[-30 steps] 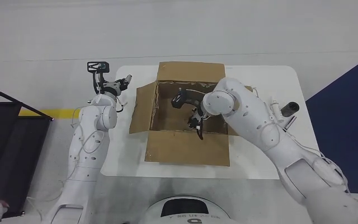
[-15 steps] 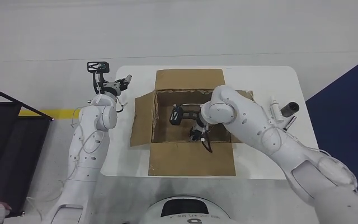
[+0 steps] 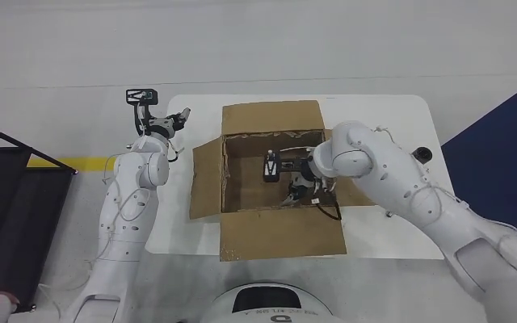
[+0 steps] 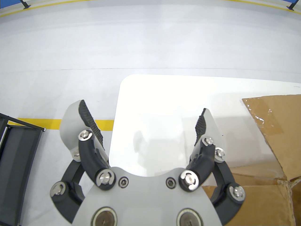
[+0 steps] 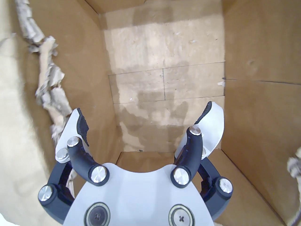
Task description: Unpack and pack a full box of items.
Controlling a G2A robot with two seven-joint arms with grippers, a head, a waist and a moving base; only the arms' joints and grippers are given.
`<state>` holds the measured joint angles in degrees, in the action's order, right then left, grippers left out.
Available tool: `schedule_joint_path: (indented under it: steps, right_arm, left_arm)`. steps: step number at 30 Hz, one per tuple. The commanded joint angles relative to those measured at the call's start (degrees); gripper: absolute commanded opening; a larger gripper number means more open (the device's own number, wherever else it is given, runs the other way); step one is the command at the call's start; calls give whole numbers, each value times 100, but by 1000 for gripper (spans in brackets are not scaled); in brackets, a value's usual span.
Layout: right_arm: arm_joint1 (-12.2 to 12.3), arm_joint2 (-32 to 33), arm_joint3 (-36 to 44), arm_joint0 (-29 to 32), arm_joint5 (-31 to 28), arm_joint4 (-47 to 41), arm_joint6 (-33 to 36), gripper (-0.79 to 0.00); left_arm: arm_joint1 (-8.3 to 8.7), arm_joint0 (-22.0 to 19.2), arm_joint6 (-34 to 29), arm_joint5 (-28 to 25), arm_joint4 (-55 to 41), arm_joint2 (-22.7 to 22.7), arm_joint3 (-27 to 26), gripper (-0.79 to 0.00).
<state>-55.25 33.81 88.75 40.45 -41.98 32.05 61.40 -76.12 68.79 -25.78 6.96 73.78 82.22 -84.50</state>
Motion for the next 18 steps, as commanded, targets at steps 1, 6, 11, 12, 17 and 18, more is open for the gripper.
schedule_joint_path:
  steps: [1, 6, 11, 12, 17, 18]
  right_arm:
    - [177, 396, 224, 281, 261, 156, -147, 0]
    - [684, 1620, 1153, 1449, 598, 688, -848, 0]
    - [1103, 3106, 2170, 3098, 1070, 1142, -1890, 0]
    - [1158, 3378, 2288, 3424, 1075, 1125, -2145, 0]
    - [1204, 3610, 2374, 3726, 985, 1040, -2368, 0]
    - [1204, 3610, 2374, 3726, 985, 1040, -2368, 0]
  left_arm:
    - [0, 0, 0, 0, -1, 2, 0, 0]
    - [0, 0, 0, 0, -1, 2, 0, 0]
    - [0, 0, 0, 0, -1, 2, 0, 0]
    - [0, 0, 0, 0, -1, 2, 0, 0]
    - [0, 0, 0, 0, -1, 2, 0, 0]
    - [0, 0, 0, 0, -1, 2, 0, 0]
